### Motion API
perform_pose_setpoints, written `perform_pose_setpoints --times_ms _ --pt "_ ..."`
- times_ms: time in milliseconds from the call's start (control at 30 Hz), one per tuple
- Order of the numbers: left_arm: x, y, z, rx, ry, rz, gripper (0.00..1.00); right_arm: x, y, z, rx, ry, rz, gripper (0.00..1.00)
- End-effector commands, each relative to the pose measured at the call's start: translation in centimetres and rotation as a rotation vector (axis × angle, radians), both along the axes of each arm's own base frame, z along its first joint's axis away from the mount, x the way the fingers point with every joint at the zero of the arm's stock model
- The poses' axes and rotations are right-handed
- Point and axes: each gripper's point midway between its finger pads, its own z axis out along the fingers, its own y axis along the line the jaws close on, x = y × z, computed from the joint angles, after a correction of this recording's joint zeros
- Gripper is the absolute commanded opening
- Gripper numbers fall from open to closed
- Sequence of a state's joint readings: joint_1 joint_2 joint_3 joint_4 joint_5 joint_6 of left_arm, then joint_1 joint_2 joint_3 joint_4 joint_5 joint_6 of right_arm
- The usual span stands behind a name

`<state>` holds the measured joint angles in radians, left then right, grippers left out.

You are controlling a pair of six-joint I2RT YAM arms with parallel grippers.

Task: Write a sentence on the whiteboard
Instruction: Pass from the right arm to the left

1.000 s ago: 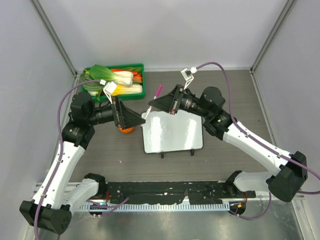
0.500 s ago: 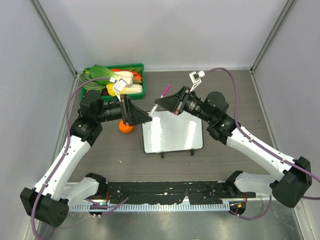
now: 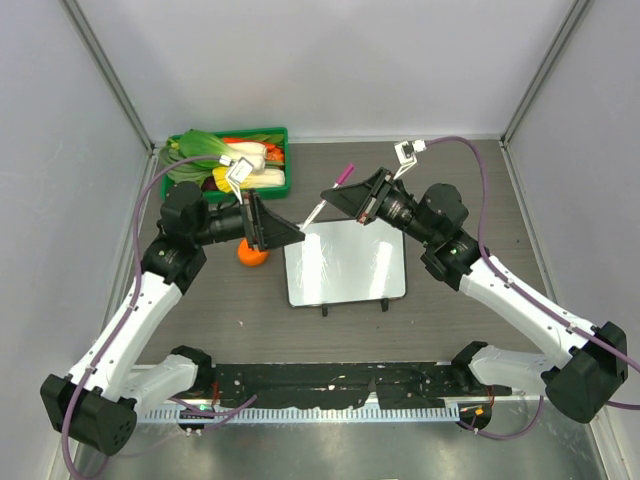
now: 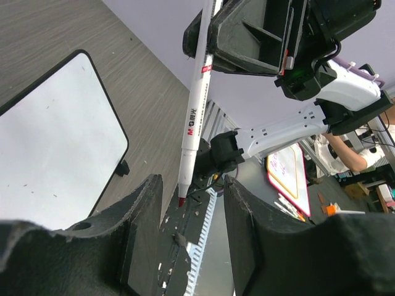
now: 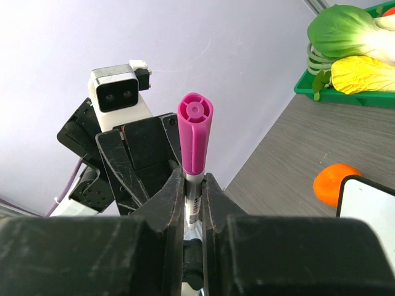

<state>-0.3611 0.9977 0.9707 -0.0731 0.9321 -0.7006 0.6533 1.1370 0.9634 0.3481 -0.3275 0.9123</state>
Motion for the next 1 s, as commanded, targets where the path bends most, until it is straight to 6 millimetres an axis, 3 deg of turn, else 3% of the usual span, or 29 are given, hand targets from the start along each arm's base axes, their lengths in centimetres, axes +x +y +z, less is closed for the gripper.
perform_pose_setpoints --times_ms 0,167,367,533,567,600,633,667,800,867,967 --pt "0.2 -0.4 0.9 -0.024 -0.049 -0.003 0.45 -0.6 -0.3 1.8 0.054 -0.047 0.009 0.01" --pt "0.2 -0.8 1.2 -0.034 -0.067 -0.013 0.38 -0.4 -0.6 1.8 0.062 -0.044 -0.01 0.01" --pt "0.3 -1.1 1.5 -0.042 -0.083 -0.009 0.0 -0.1 -0.9 1.8 0.061 -0.033 -0.03 0.01" --pt "0.2 -1.0 1.9 -0.044 -0.094 0.0 0.0 -0.6 -0.6 1.8 0.051 -0.042 0.004 0.04" --pt "0.3 -0.9 1.9 -0.041 -0.095 0.011 0.0 -0.5 -0.6 1.8 0.045 -0.049 0.007 0.09" --pt "0.3 -0.8 2.0 -0.035 -0.099 0.014 0.0 -0.8 -0.5 1.8 0.043 -0.054 0.025 0.22" --pt "0.2 -0.8 2.0 -0.032 -0.102 0.014 0.0 -0.9 -0.5 1.8 0.036 -0.061 0.029 0.29" --pt "0.3 -0.8 2.1 -0.03 -0.11 0.016 0.0 -1.0 -0.5 1.7 0.03 -0.065 0.04 0.47" --pt "-0.1 -0.6 1.4 0.002 -0.086 0.004 0.0 -1.6 -0.5 1.2 -0.015 -0.088 0.083 0.91" --pt "-0.4 -0.5 1.4 0.014 -0.079 -0.002 0.0 -2.0 -0.3 1.2 -0.024 -0.093 0.131 0.99" --pt "-1.0 -0.4 1.6 0.024 -0.086 -0.024 0.0 -3.1 -0.2 1.5 -0.01 -0.116 0.223 1.0"
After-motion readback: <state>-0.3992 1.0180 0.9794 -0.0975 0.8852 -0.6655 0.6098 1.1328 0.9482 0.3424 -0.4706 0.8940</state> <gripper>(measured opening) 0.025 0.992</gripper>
